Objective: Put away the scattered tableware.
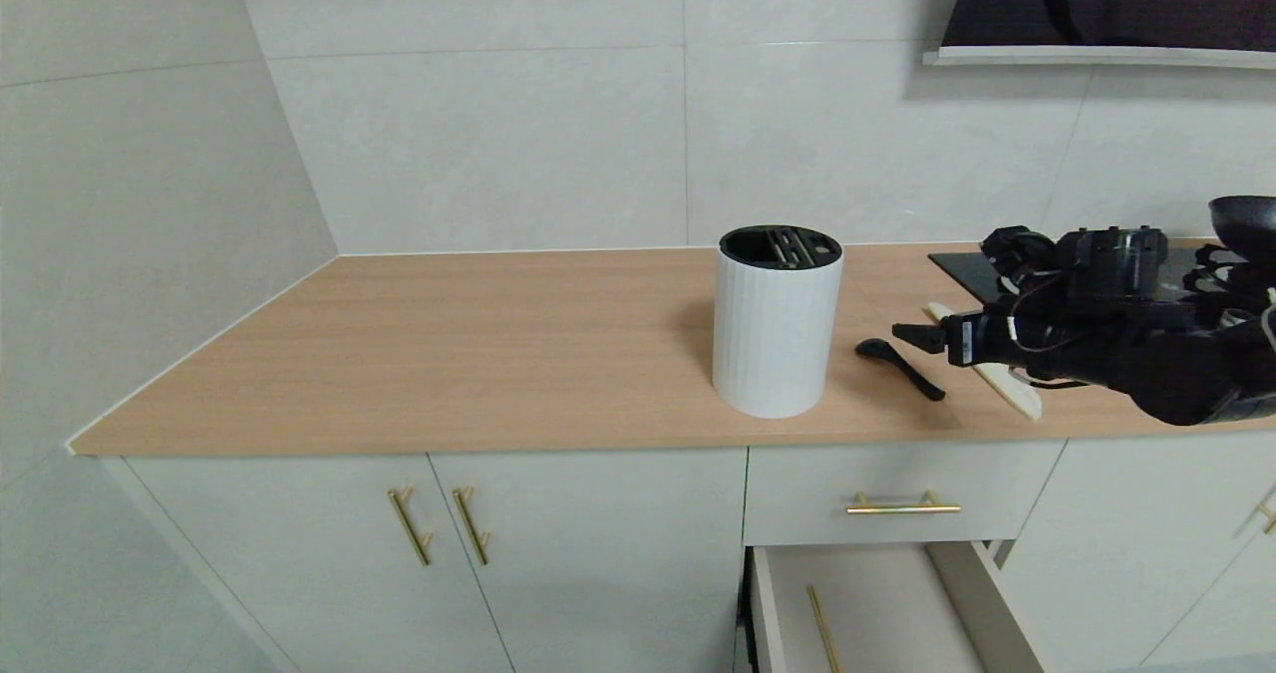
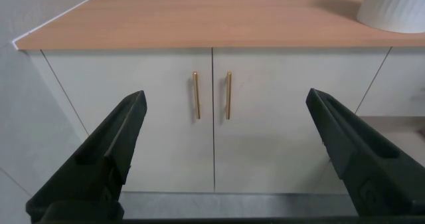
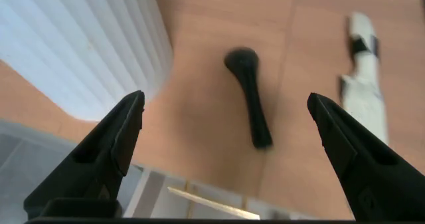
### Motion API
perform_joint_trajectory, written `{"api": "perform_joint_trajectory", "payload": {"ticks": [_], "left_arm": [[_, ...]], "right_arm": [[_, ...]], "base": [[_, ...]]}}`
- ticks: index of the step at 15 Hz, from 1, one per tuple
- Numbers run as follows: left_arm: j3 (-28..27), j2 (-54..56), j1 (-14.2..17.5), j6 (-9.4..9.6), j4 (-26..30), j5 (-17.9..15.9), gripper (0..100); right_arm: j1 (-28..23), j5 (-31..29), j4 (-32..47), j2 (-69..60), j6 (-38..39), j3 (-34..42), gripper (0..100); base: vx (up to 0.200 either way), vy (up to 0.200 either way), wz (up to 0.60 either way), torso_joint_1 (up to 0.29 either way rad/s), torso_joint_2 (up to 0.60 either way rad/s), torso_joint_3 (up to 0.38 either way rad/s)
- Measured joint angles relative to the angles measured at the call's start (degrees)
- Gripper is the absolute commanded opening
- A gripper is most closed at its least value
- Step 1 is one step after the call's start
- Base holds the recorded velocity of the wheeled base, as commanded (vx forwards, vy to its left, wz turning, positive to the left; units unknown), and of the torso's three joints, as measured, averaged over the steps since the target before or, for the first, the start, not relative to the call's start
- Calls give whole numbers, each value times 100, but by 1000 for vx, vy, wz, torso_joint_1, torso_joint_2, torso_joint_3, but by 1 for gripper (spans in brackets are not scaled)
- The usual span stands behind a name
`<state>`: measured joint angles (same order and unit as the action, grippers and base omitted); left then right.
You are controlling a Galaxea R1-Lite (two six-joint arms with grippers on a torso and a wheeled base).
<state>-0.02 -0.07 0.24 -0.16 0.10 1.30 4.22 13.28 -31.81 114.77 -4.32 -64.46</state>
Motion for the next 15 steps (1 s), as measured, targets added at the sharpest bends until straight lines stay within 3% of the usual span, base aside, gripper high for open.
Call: {"api": "perform_joint_trajectory", "payload": {"ticks": [4, 15], "left_arm": [[0, 0, -4, 0, 0, 0, 100], [0, 0, -4, 0, 0, 0, 100]], "right_arm": [[-183, 57, -363, 866, -151, -524, 100], [-177, 7, -634, 1707, -301, -678, 100]], "base": [[0, 0, 0, 0, 0, 0], [0, 0, 0, 0, 0, 0]]}}
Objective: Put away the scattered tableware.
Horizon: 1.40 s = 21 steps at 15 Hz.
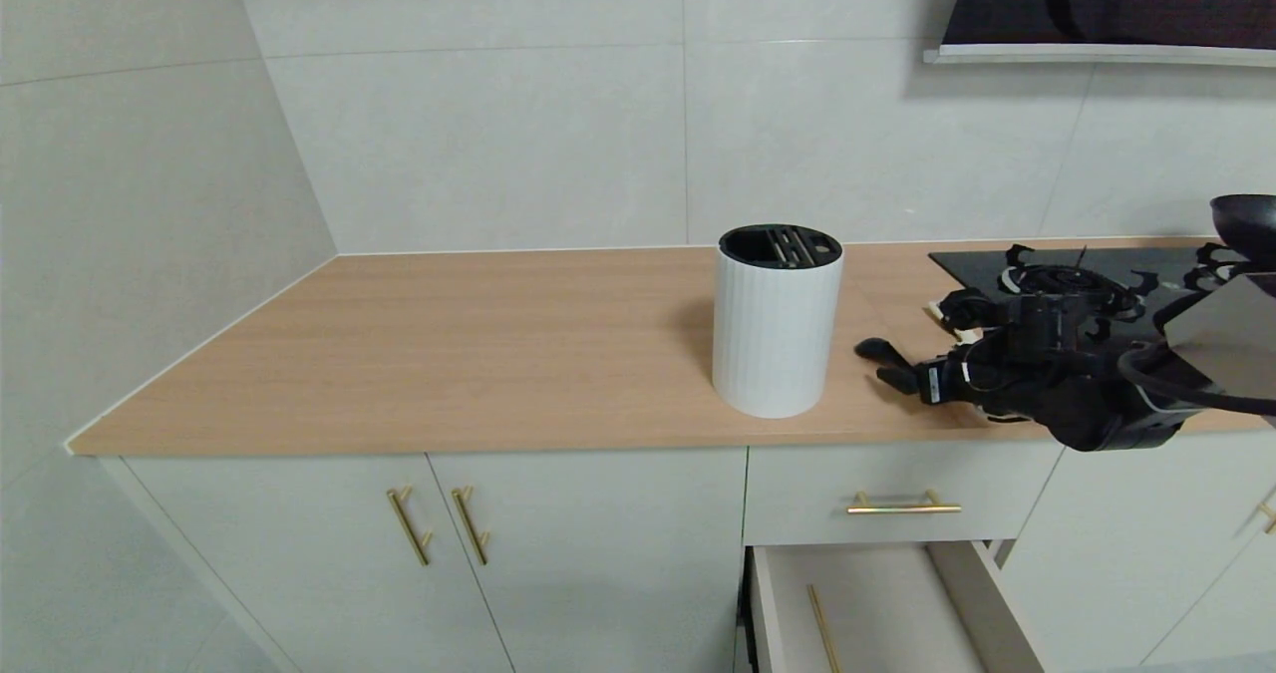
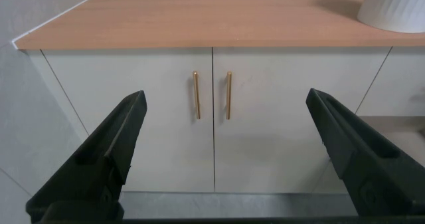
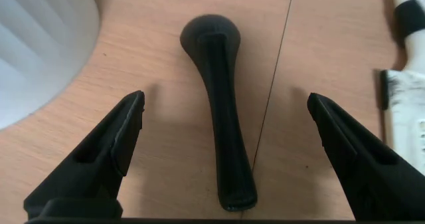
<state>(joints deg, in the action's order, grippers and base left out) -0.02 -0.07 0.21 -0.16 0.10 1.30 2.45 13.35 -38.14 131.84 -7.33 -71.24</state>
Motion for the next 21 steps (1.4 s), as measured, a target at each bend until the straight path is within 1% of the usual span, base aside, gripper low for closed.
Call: {"api": "perform_joint_trajectory", "payload": {"ticks": [10, 11, 21], "left_arm": [[2, 0, 0, 0, 0, 0, 100], [2, 0, 0, 0, -2, 0, 100], [2, -2, -2, 2, 0, 0, 100]], "right_arm": [[-4, -13, 2, 193, -2, -128, 100], [-6, -11, 5, 217, -4, -141, 0], [-22, -24, 46, 265, 11, -211, 0]], "base": [[0, 0, 0, 0, 0, 0], [0, 0, 0, 0, 0, 0], [0, 0, 0, 0, 0, 0]]}}
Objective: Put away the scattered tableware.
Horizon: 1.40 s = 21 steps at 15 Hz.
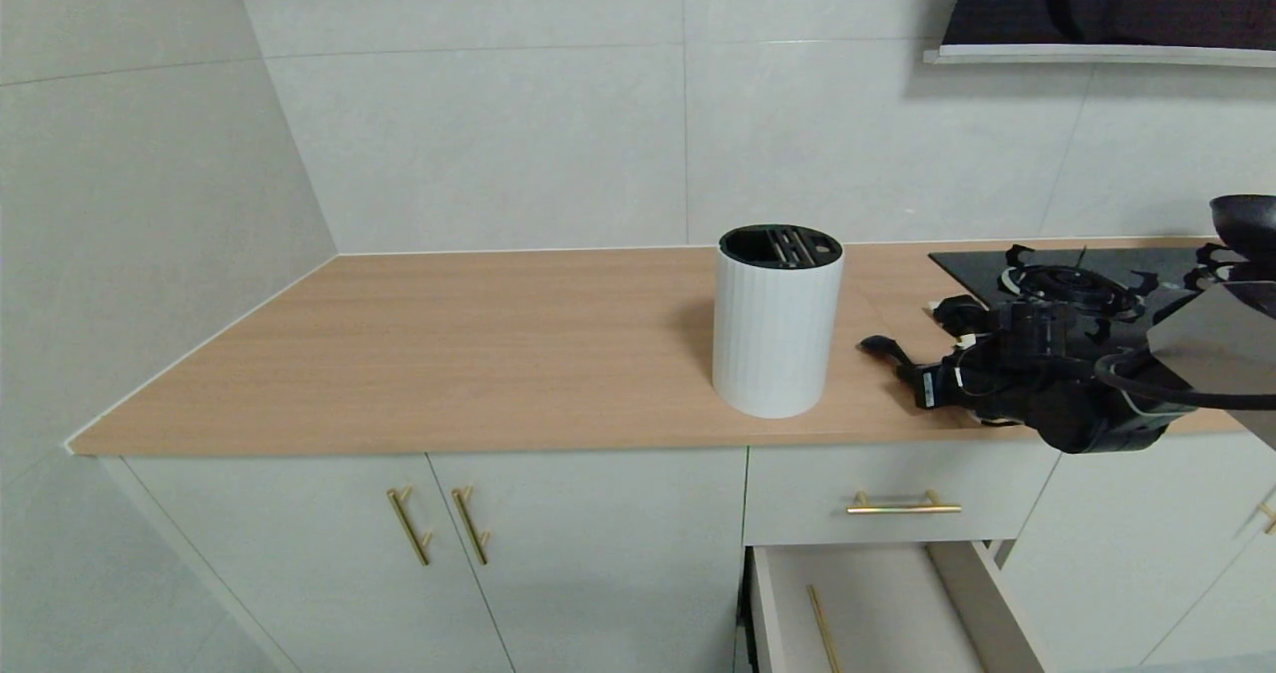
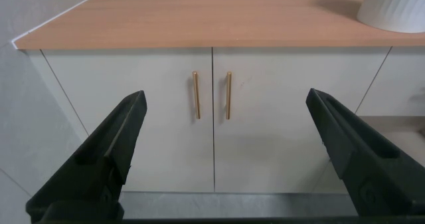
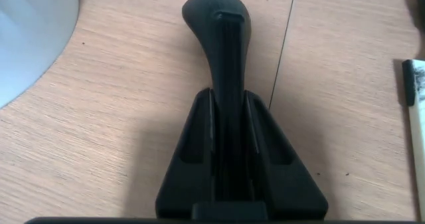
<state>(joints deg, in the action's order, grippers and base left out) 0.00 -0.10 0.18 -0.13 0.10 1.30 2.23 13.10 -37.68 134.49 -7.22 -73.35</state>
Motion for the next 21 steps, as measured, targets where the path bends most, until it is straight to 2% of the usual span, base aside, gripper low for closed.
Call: {"api": "perform_joint_trajectory", "payload": {"ticks": [3, 5, 8, 11, 13, 16, 21], "left_arm": [[0, 0, 2, -2, 0, 0, 100], [0, 0, 2, -2, 1, 0, 100], [-2, 0, 2, -2, 0, 0, 100], [-5, 2, 0, 0, 0, 0, 100], [-5, 0, 0, -2, 0, 0, 100], [-2, 2, -2, -2, 0, 0, 100], [0, 2, 2, -2, 0, -2, 100]], "right_arm": [[9, -84, 271, -98, 16, -10, 0], [20, -110, 801, -254, 29, -21, 0], [99, -184, 2442, -817, 101, -46, 0], [291, -238, 4028, -1560, 867, -22, 0], [389, -219, 4630, -2214, 1362, 65, 0], [532, -219, 5109, -3178, 1863, 596, 0], [614, -260, 4859, -4181, 1970, 1779, 0]], "base": [[0, 0, 0, 0, 0, 0], [0, 0, 0, 0, 0, 0], [0, 0, 0, 0, 0, 0], [0, 0, 0, 0, 0, 0], [0, 0, 0, 0, 0, 0], [0, 0, 0, 0, 0, 0], [0, 0, 0, 0, 0, 0]]}}
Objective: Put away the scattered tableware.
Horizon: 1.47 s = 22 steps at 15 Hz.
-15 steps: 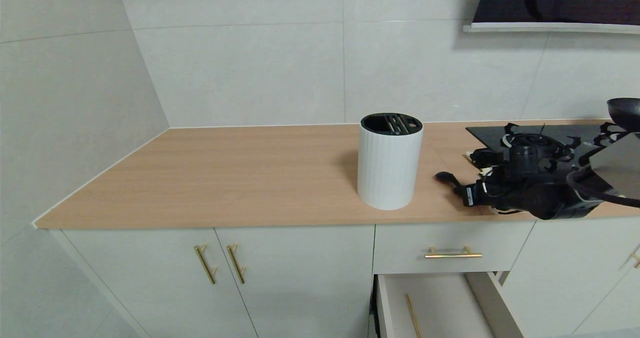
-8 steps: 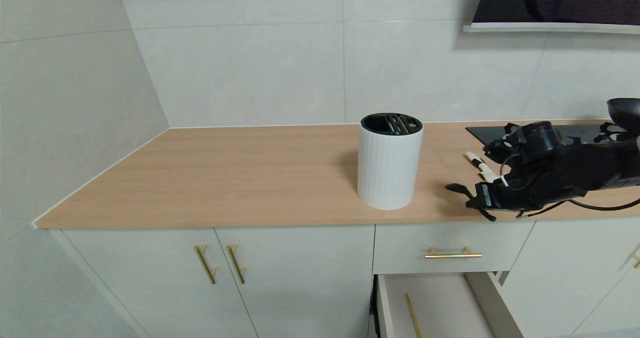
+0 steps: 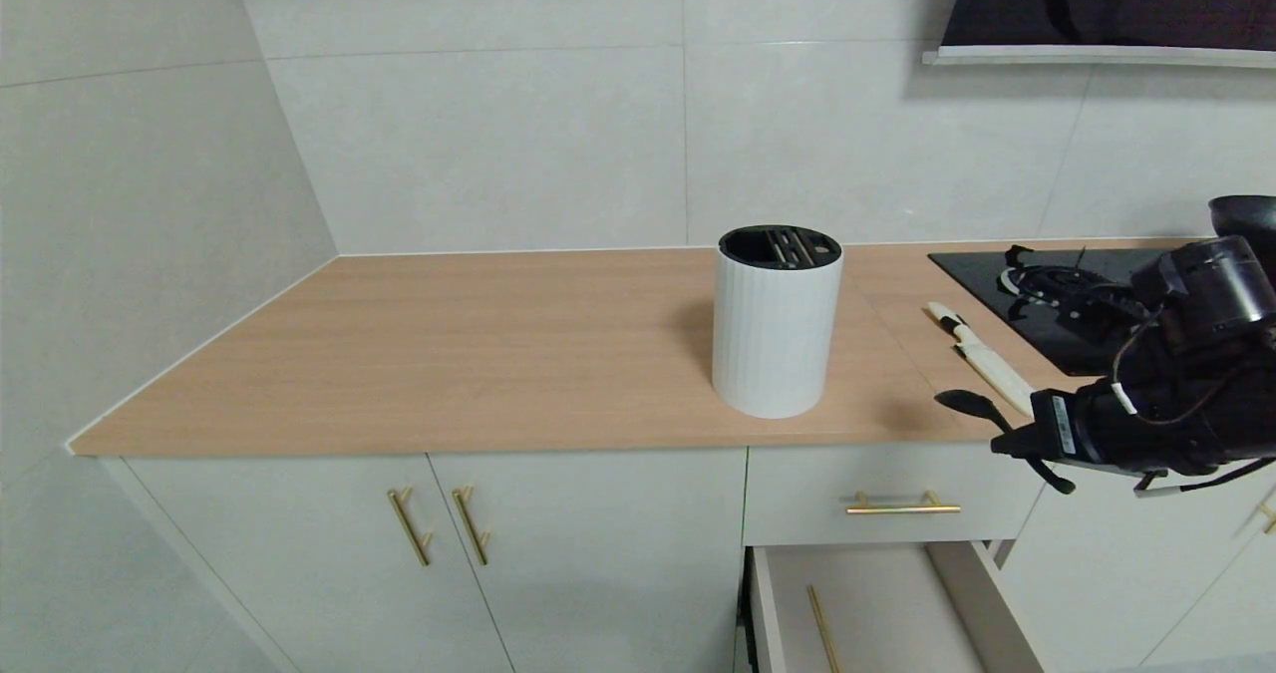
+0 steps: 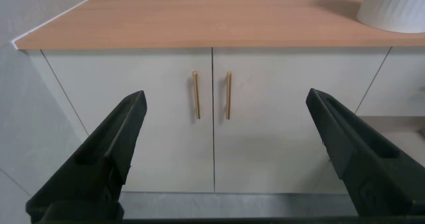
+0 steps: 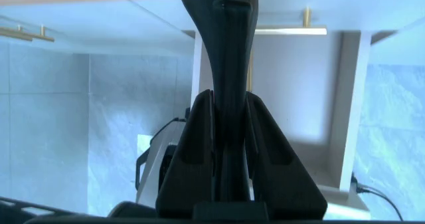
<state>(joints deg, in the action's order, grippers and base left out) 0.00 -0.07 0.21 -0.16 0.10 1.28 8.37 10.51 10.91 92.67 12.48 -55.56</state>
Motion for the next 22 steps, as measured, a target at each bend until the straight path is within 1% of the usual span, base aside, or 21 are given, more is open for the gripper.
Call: {"api": "perform_joint_trajectory", "payload": {"ticks": [2, 4, 6, 8, 11, 22], "left_arm": [[0, 0, 0, 0, 0, 2, 100], [0, 0, 0, 2, 0, 2, 100], [0, 0, 0, 0, -2, 2, 100], [0, 0, 0, 2, 0, 2, 100], [-5, 0, 0, 0, -2, 2, 100], [-2, 0, 0, 0, 6, 2, 100]], "right_arm": [[17, -4, -462, -183, -39, 427, 0], [28, -37, -802, -227, -59, 697, 0], [88, -74, -848, -201, -61, 808, 0], [118, -250, -935, -113, -63, 857, 0], [127, -299, -1064, 32, -61, 905, 0], [129, -305, -1098, 276, -132, 959, 0]], "base": [[0, 0, 0, 0, 0, 0], [0, 0, 0, 0, 0, 0], [0, 0, 0, 0, 0, 0], [0, 0, 0, 0, 0, 0], [0, 0, 0, -17, 40, 28], [0, 0, 0, -200, 466, 261]]}}
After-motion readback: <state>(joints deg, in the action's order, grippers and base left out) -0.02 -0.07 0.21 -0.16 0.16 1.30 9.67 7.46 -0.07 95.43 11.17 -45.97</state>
